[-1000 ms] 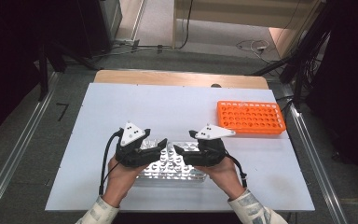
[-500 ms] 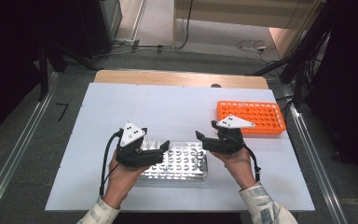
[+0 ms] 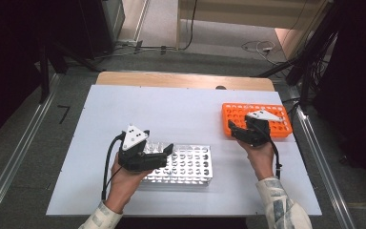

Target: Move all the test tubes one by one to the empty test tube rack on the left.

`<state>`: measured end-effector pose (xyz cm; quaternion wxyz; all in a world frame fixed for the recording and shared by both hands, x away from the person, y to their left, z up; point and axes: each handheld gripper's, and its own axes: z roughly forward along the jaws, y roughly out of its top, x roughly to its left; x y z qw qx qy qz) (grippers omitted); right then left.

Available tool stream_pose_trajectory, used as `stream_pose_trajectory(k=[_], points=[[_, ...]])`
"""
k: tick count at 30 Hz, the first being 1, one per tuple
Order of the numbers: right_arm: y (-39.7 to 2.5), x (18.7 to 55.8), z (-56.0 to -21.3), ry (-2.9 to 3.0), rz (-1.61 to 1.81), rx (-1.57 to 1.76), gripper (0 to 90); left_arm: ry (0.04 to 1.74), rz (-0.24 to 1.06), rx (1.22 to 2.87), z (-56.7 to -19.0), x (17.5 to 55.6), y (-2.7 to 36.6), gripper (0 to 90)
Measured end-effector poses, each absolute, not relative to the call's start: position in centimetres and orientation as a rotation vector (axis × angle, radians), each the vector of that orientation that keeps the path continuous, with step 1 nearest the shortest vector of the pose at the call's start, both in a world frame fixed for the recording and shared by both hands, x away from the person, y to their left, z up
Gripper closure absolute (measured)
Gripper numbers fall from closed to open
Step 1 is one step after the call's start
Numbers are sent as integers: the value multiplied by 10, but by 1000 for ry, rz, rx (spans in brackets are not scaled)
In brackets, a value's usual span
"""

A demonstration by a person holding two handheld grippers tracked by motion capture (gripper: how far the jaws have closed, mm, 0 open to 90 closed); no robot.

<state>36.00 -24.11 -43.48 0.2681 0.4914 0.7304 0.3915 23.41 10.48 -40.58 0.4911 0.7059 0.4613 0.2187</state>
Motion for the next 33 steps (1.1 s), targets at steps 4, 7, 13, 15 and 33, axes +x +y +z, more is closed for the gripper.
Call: stream_pose_trajectory(k=[4,7,13,15,33], points=[[-251,371,-440,1938,1020,1371,303,1122,530,1710,-406,234,105,111],[-257,379,-445,1916,1009,1400,316,1118,532,1709,-405,233,106,110],[-265,397,-455,1887,985,1425,385,1118,531,1698,-404,231,109,103],[-266,402,-457,1879,982,1424,425,1122,533,1690,-404,231,110,103],[-259,417,-459,1876,999,1422,728,1128,525,1700,-406,233,112,104]])
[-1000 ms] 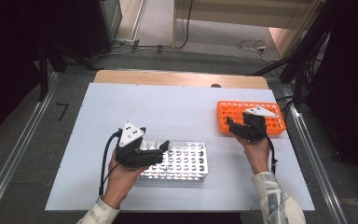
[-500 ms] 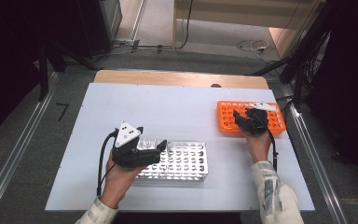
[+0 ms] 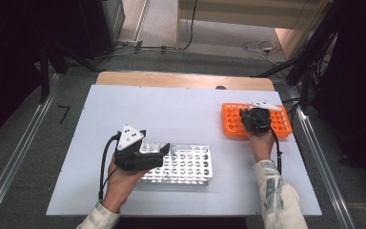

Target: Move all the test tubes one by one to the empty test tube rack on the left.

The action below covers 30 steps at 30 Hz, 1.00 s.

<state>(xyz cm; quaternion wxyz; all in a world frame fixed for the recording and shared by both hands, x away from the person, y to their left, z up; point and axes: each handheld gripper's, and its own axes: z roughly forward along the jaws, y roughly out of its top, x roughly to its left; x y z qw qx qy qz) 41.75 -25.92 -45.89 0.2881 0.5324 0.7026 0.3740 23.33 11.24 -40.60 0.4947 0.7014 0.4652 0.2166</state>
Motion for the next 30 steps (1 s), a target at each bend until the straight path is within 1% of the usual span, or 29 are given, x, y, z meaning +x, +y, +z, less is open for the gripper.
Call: stream_pose_trajectory(k=[14,24,30], points=[[-263,406,-434,1872,1035,1359,730,1122,529,1709,-406,233,111,104],[-259,388,-414,1906,1086,1311,730,1122,534,1711,-406,233,111,103],[-249,373,-405,1949,1134,1268,730,1123,537,1711,-407,232,110,103]])
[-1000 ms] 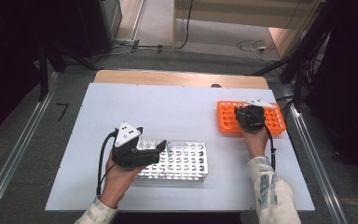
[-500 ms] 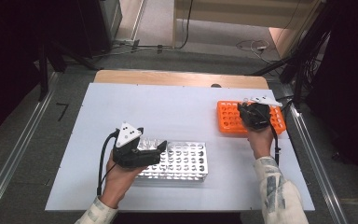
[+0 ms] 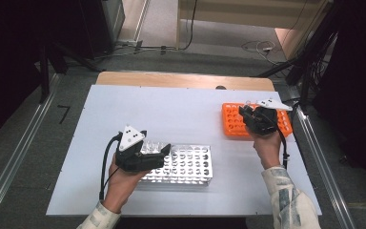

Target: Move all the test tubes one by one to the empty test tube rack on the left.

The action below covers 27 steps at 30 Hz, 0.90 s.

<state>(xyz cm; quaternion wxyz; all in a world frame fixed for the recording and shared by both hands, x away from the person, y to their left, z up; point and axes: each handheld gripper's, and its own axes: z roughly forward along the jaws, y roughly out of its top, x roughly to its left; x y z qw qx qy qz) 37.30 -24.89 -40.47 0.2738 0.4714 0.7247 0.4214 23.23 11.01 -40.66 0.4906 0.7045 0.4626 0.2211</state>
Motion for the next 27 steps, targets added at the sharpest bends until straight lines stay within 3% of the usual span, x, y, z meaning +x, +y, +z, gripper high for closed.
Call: stream_pose_trajectory(k=[27], points=[[-192,315,-389,2149,1264,1020,730,1121,537,1705,-406,231,109,103]])
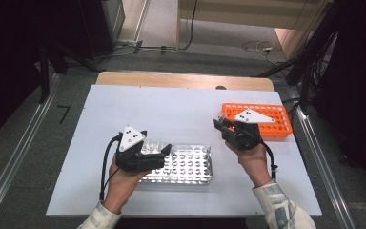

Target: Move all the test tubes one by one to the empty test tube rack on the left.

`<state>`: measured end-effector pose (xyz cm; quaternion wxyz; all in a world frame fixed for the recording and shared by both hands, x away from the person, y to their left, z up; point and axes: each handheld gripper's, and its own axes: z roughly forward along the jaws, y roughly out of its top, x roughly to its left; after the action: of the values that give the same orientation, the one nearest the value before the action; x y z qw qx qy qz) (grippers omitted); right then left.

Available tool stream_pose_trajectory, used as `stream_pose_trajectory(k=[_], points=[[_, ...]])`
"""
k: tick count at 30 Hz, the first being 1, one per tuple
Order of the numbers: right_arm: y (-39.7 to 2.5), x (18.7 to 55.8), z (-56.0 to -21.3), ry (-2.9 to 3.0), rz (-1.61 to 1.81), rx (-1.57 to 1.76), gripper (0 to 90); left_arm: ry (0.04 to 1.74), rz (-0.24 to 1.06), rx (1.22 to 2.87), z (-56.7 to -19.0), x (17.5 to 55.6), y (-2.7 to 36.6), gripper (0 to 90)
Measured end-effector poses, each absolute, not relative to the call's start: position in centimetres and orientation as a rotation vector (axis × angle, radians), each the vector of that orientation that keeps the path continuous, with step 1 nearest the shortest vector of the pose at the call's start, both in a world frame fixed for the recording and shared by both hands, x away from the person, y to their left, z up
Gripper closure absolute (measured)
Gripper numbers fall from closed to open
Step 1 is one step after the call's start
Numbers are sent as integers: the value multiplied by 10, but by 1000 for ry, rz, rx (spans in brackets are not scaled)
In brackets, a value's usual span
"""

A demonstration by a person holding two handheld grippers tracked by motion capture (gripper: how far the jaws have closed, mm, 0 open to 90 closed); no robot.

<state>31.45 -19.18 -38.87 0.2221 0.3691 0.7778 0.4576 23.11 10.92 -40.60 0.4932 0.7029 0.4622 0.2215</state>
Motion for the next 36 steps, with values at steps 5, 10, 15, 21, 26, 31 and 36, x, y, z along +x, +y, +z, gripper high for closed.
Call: stream_pose_trajectory(k=[5,10,15,21,26,31,36], points=[[-184,308,-387,2171,1283,987,730,1119,538,1705,-406,231,109,104],[-178,303,-386,2188,1298,964,730,1117,536,1700,-405,230,109,103],[-173,298,-388,2203,1317,950,730,1114,537,1701,-405,229,109,103],[-168,294,-390,2228,1320,936,730,1110,535,1700,-404,229,108,104],[-163,291,-394,2250,1323,922,730,1108,535,1700,-404,228,108,104],[-157,287,-396,2267,1333,906,730,1105,534,1696,-403,228,107,104],[-152,283,-397,2285,1344,889,730,1099,534,1689,-401,226,108,105]])
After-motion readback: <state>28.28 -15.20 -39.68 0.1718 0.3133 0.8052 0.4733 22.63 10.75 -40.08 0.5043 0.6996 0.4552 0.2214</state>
